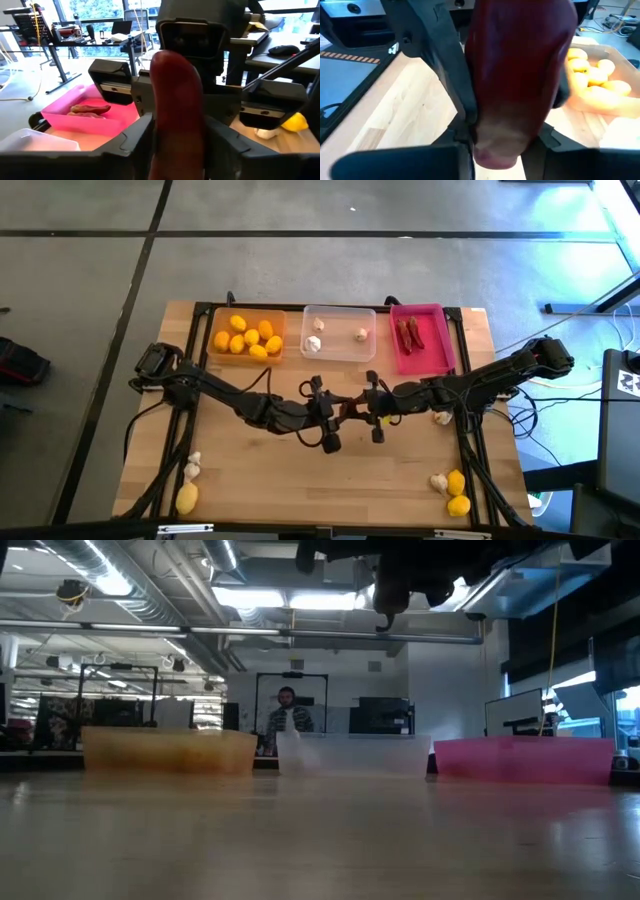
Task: Sort produce into baskets
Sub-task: Put the red chili pepper into the red bin
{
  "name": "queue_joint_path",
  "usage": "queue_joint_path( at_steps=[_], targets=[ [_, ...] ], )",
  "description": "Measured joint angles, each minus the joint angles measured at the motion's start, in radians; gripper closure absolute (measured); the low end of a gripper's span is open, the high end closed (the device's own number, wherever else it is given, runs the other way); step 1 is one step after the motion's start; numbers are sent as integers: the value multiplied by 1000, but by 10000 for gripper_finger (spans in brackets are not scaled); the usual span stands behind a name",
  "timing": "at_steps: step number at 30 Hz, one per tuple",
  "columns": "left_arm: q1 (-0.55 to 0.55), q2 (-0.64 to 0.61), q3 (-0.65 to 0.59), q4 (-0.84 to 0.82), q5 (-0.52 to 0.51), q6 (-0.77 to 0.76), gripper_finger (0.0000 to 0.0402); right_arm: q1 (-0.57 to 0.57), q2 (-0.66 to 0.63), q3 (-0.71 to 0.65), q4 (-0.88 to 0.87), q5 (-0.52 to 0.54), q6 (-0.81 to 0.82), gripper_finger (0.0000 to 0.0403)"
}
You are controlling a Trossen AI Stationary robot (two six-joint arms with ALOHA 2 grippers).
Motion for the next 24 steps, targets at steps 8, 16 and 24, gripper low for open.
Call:
queue_joint_path(
  at_steps=[8, 16, 24],
  targets=[
    [5, 0, 0, -74, -18, 0, 180, 3, -27, 0, -131, 91, 0, 292],
    [4, 0, 0, -356, -34, -233, 178, 2, -159, 0, -416, 319, 44, 292],
    [-3, 38, -1, -430, -33, -348, 178, -49, -299, 0, -675, 553, 112, 296]
  ],
)
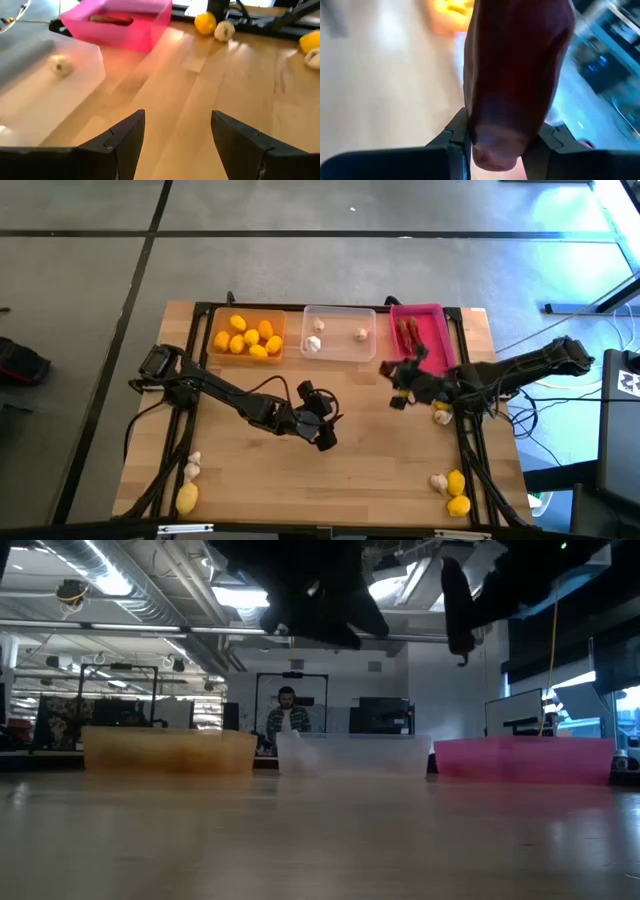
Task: Sort produce into baskets
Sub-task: Put the red chili pepper into the red bin
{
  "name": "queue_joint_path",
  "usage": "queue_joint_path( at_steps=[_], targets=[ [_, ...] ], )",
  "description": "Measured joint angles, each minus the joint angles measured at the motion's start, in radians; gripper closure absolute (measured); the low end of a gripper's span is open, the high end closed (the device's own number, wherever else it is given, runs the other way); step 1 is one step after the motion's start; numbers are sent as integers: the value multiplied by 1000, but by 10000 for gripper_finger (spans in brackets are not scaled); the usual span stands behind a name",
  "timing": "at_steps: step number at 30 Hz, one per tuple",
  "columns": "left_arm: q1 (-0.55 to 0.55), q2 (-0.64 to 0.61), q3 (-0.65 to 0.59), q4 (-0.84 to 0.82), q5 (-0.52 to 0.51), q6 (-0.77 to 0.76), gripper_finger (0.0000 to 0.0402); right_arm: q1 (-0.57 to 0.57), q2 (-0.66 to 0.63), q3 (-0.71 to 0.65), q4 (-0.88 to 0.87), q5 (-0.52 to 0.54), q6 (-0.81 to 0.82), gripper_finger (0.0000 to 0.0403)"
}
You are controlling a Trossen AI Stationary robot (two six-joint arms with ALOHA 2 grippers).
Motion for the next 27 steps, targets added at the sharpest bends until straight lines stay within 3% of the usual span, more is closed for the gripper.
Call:
queue_joint_path(
  at_steps=[3, 10, 14, 20, 27],
  targets=[
    [0, 27, 0, -2, 3, -25, 178, -96, -35, 0, -46, -17, 22, 296],
    [-1, 37, -1, 7, 3, -50, 178, -407, -47, 0, -128, -193, 7, 296],
    [0, 37, -1, 14, 3, -40, 178, -589, -18, 0, -129, -324, -7, 288],
    [0, 37, -1, 14, 4, -39, 178, -835, 39, 0, -122, -358, -62, 283],
    [0, 37, -1, 14, 4, -36, 178, -1047, 134, 0, -124, -476, -53, 281]
  ],
)
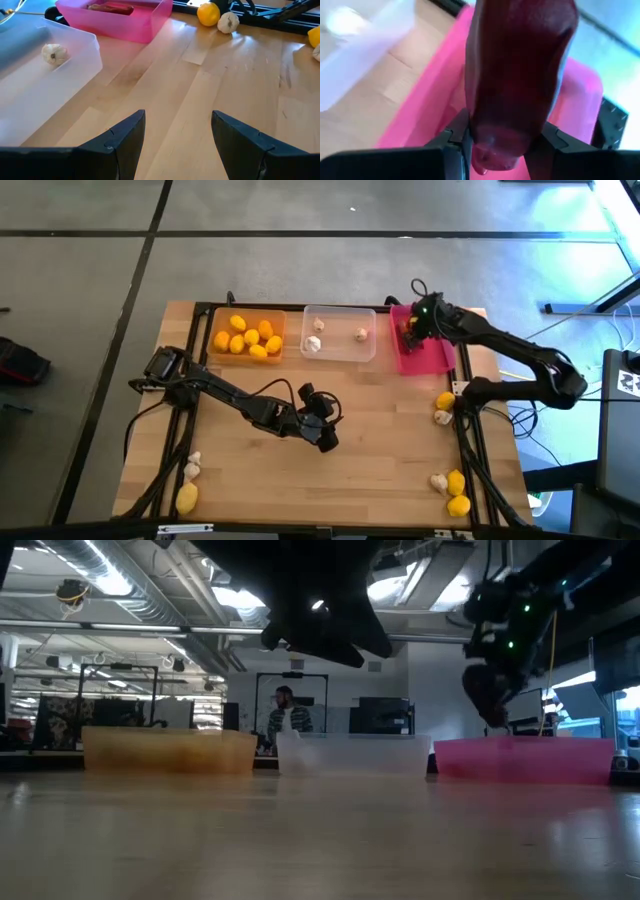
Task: Sort produce into baskets
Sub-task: Put the red chili pepper into the red bin
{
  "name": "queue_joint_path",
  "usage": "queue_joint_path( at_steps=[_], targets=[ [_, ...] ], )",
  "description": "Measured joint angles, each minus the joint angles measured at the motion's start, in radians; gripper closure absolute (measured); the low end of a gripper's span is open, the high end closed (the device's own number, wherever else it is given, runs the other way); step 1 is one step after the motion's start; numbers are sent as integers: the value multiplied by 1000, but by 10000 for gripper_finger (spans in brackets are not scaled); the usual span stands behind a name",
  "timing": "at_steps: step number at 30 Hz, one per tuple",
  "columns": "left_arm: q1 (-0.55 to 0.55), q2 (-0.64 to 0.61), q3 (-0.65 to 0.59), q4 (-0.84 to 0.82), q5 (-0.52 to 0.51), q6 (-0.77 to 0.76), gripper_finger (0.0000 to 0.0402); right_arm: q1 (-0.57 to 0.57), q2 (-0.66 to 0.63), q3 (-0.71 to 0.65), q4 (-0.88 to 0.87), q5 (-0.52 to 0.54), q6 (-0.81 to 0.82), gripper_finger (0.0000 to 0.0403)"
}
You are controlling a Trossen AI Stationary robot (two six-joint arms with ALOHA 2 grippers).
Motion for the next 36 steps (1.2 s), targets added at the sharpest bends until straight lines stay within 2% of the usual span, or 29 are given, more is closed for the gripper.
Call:
queue_joint_path(
  at_steps=[8, 14, 20, 32, 36],
  targets=[
    [0, 0, 0, 0, 0, 0, 178, -150, 153, 0, 0, -23, -4, 281],
    [1, 0, 0, 0, 0, 0, 178, -152, 227, 30, -32, -34, 23, 281],
    [1, 0, 0, 0, 0, 0, 178, -153, 275, 44, -62, 6, 19, 281],
    [1, 0, 0, 0, 0, 8, 178, -152, 297, 44, -52, 14, 2, 280],
    [1, 0, 0, 0, 0, 8, 178, -152, 297, 44, -50, 15, 1, 266]
  ],
)
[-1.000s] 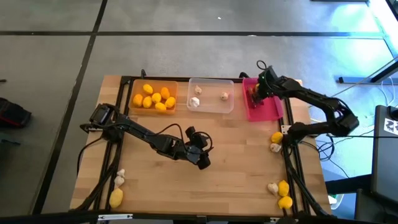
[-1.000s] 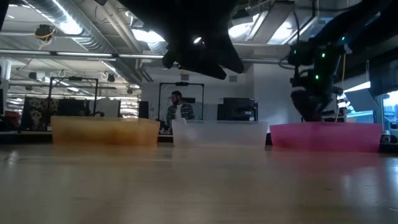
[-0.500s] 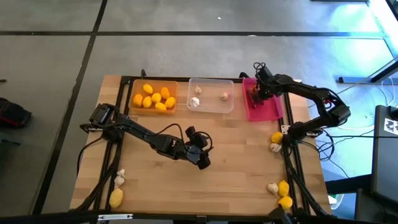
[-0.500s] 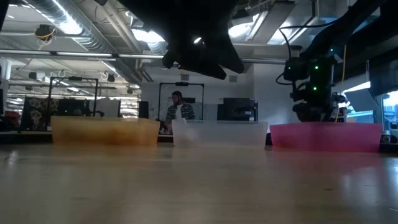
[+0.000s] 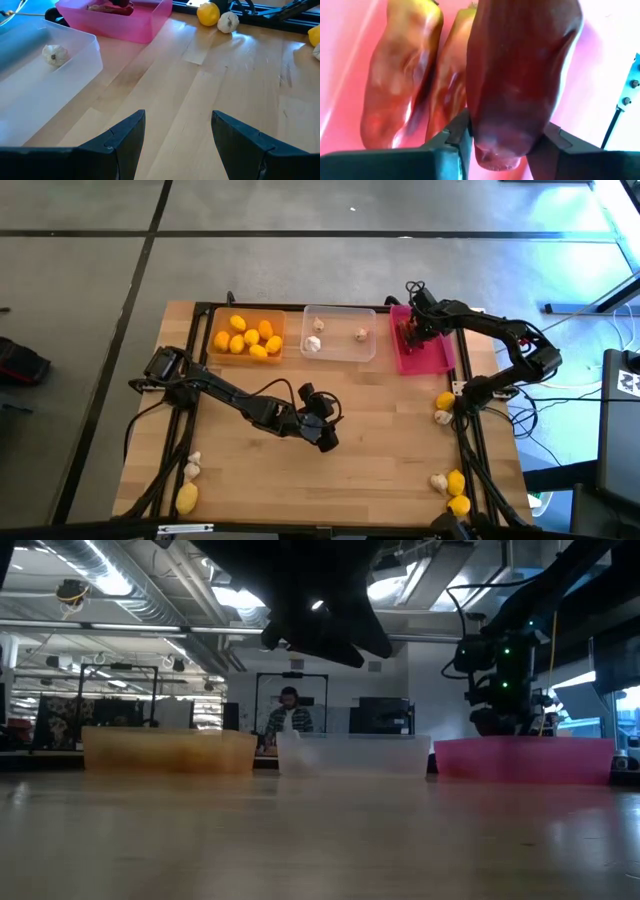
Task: Sort produce into baskets
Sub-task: Put the red chili pepper into the red bin, then put the white garlic into the transparent bin
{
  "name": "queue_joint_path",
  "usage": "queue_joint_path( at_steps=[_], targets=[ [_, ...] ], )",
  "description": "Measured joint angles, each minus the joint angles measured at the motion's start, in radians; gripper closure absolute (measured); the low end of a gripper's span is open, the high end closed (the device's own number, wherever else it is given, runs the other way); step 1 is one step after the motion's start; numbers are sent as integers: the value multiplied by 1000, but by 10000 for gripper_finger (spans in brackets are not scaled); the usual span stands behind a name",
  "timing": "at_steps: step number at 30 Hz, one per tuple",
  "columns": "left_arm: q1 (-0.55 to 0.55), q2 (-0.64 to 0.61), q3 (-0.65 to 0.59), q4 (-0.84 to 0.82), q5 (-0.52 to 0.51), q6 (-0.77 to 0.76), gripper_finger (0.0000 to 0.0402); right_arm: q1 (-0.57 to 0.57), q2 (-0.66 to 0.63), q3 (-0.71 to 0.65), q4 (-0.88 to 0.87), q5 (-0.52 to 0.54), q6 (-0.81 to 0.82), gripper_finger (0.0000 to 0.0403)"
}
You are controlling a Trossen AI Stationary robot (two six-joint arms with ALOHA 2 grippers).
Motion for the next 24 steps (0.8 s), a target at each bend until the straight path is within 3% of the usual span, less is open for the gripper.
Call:
queue_joint_path(
  at_steps=[9, 16, 24],
  targets=[
    [0, 0, 0, 0, 0, 6, 178, 0, 0, 22, -41, -9, -10, 193],
    [0, 0, 0, 0, -14, 7, 178, 20, -66, 103, -103, -54, -32, 191],
    [-10, -32, 1, 0, -33, 89, 178, 215, -233, 102, -33, -220, -21, 192]
  ],
)
